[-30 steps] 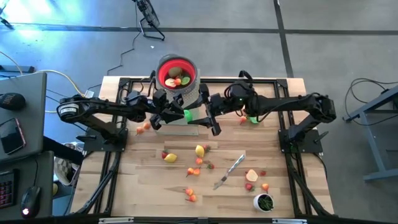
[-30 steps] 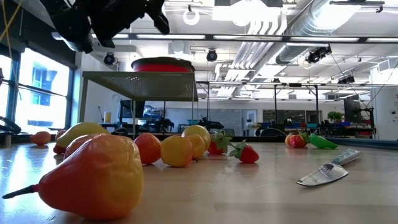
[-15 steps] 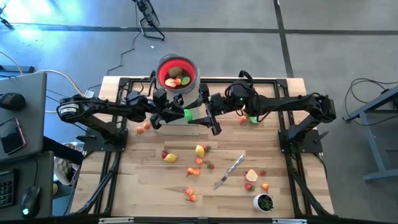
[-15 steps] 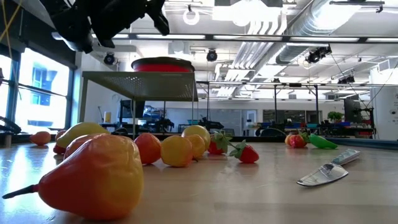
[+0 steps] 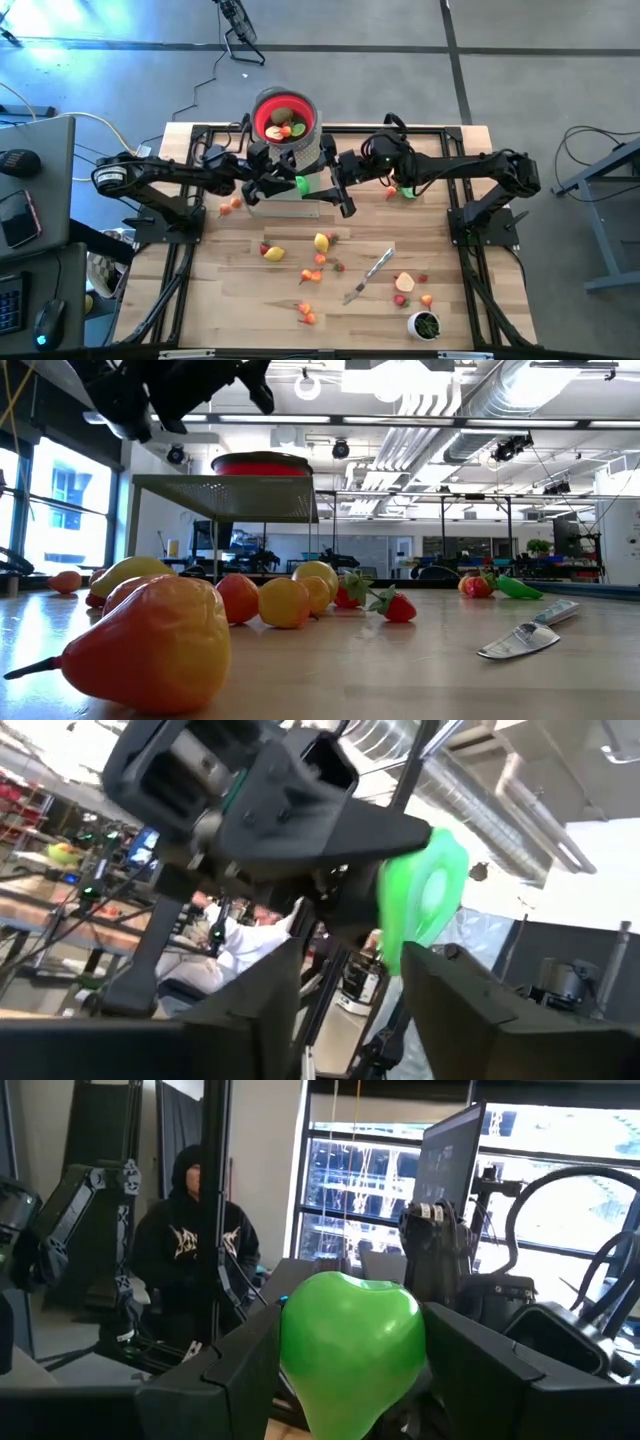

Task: Pick & Place Fruit
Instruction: Put the green half pear into the red strainer on the shelf

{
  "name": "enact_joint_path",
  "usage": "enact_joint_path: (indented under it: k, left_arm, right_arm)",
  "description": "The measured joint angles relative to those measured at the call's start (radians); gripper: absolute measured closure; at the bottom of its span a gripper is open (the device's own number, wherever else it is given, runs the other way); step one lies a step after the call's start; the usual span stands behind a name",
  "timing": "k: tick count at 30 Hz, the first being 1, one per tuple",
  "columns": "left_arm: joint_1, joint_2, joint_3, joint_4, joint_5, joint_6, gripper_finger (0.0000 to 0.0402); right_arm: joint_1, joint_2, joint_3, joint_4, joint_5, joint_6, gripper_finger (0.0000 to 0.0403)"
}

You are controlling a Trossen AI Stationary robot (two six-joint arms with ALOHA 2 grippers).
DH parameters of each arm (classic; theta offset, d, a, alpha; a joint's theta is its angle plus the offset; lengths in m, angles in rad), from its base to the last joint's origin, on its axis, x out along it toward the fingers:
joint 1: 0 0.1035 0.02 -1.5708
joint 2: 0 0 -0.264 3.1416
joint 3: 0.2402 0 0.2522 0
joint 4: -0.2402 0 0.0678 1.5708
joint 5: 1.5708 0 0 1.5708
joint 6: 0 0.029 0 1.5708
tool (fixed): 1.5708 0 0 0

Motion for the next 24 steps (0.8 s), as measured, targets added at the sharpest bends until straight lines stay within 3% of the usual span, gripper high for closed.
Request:
enact_joint_path:
  k: [7, 14, 24]
  left_arm:
    - [0.000, 0.000, 0.059, -0.003, 0.128, 0.009, 0.0176]
    - [0.000, 0.000, 0.070, -0.099, 0.094, 0.093, 0.0174]
    - [0.000, 0.000, 0.070, -0.100, 0.090, 0.120, 0.0174]
  right_arm:
    - [0.000, 0.000, 0.000, 0.002, 0.007, -0.017, 0.0183]
    - [0.000, -0.001, 0.000, 0.007, 0.005, -0.017, 0.0183]
    - [-0.006, 0.043, 0.001, 0.029, 0.001, -0.032, 0.0183]
